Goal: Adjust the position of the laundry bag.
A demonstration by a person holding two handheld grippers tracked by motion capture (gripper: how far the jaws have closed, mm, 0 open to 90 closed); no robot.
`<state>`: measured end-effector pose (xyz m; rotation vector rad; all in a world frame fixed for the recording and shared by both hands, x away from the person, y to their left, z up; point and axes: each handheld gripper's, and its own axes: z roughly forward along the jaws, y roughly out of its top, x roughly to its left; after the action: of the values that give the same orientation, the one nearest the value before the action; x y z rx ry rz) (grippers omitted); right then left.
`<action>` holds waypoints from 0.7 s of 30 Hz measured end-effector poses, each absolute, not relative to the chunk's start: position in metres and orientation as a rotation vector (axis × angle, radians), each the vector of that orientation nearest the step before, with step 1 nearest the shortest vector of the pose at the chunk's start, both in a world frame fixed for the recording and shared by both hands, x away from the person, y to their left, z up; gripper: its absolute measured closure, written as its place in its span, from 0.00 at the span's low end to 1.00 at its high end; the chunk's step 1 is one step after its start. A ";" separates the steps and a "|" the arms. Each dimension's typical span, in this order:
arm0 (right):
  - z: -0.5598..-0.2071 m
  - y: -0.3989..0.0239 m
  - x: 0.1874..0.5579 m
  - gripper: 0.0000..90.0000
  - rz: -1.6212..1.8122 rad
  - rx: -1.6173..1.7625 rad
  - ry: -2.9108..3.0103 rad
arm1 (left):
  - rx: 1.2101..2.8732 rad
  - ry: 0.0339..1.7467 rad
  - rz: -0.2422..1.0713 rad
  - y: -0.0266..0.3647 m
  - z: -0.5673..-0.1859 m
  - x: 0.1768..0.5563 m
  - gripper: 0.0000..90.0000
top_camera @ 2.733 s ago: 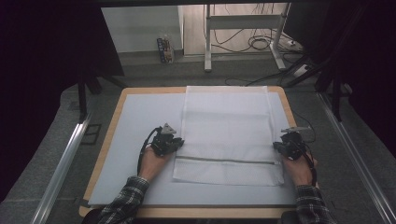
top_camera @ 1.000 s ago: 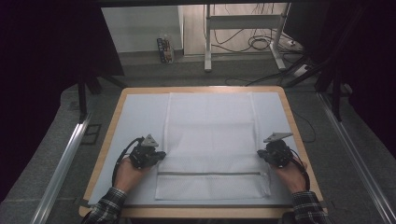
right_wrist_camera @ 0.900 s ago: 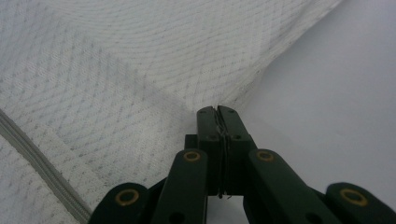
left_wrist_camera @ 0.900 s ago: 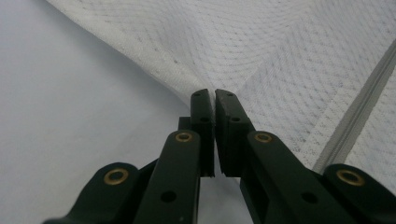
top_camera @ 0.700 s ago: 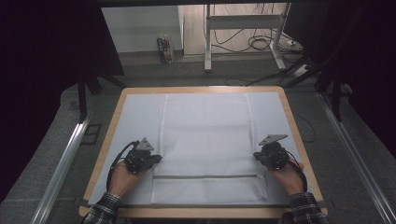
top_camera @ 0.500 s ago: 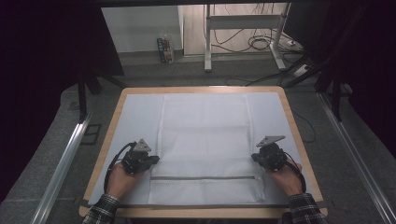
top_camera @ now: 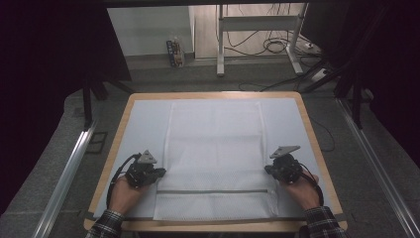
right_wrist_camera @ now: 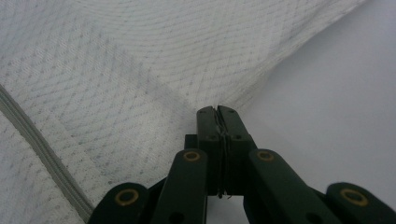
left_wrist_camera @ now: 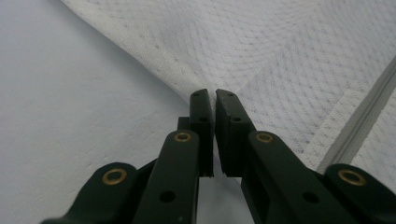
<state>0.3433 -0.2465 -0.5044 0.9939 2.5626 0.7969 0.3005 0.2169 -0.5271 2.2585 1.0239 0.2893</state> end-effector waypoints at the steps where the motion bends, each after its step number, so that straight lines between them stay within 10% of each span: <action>1: -0.504 -0.247 0.343 0.97 0.797 0.994 2.563 | 2.261 1.023 0.290 0.217 -0.527 0.301 0.95; 9: -0.504 -0.247 0.343 0.95 0.800 0.987 2.563 | 2.255 1.027 0.302 0.217 -0.528 0.301 0.85; 21: -0.503 -0.250 0.342 0.59 0.842 0.957 2.520 | 2.199 1.060 0.313 0.219 -0.532 0.305 0.49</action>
<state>0.3422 -0.2495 -0.5032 0.9567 2.5196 0.8420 0.3045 0.2188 -0.5315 2.1987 1.0602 0.3131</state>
